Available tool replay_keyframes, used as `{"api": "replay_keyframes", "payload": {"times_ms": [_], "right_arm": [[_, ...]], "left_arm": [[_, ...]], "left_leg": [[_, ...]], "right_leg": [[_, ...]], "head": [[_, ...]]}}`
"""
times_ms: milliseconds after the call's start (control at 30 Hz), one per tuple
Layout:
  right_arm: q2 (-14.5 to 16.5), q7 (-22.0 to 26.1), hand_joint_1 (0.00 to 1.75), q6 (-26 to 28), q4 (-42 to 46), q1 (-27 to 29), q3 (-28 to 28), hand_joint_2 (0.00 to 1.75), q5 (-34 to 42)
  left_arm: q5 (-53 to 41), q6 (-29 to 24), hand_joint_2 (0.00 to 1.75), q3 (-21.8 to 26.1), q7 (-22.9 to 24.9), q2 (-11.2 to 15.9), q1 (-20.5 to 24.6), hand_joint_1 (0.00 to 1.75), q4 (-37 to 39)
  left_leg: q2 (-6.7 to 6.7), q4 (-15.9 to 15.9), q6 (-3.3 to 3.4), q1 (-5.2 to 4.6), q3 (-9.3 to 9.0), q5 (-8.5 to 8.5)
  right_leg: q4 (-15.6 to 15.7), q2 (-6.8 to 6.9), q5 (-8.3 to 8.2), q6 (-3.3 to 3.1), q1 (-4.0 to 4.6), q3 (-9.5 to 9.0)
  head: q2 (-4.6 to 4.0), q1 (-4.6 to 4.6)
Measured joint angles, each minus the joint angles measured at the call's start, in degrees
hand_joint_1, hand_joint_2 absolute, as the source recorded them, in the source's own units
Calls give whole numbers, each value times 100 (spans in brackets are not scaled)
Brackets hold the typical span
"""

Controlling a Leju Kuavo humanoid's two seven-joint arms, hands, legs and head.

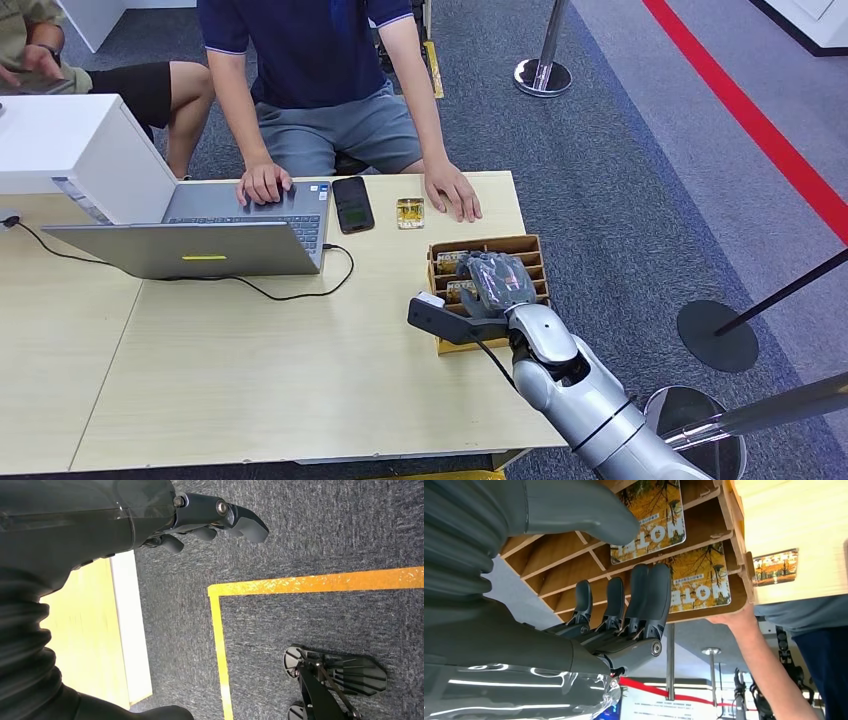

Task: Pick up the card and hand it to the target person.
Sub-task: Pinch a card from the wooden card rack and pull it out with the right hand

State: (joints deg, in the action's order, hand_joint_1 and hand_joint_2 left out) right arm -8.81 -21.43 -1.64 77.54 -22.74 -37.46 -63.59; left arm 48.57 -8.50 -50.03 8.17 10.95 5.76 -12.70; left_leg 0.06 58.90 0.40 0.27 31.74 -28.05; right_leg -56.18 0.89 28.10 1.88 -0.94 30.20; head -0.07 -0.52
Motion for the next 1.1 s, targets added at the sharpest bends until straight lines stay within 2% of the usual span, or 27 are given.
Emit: {"api": "replay_keyframes", "payload": {"times_ms": [167, 533, 1100], "right_arm": [[1, 12, 102, 0, -73, 0, 0, 175, 57], [1, 82, 117, 26, -283, -7, 0, 175, 176], [5, 103, 117, 67, -449, -79, 0, 175, 191]], "left_arm": [[0, 0, 175, 0, 0, 0, 0, 0, 0], [0, 0, 175, 0, 0, 0, 0, 0, 0], [0, 0, 175, 0, 0, 0, 0, 0, 0]], "left_leg": [[0, 0, 0, 0, 0, 0], [0, 0, 0, 0, 0, 0], [1, 0, 0, 0, -3, 0]], "right_leg": [[0, 0, 0, 0, 0, 0], [0, 0, 0, 0, 0, 0], [0, -3, -1, -1, 0, -1]], "head": [[0, 0], [0, 1], [0, 0]]}}
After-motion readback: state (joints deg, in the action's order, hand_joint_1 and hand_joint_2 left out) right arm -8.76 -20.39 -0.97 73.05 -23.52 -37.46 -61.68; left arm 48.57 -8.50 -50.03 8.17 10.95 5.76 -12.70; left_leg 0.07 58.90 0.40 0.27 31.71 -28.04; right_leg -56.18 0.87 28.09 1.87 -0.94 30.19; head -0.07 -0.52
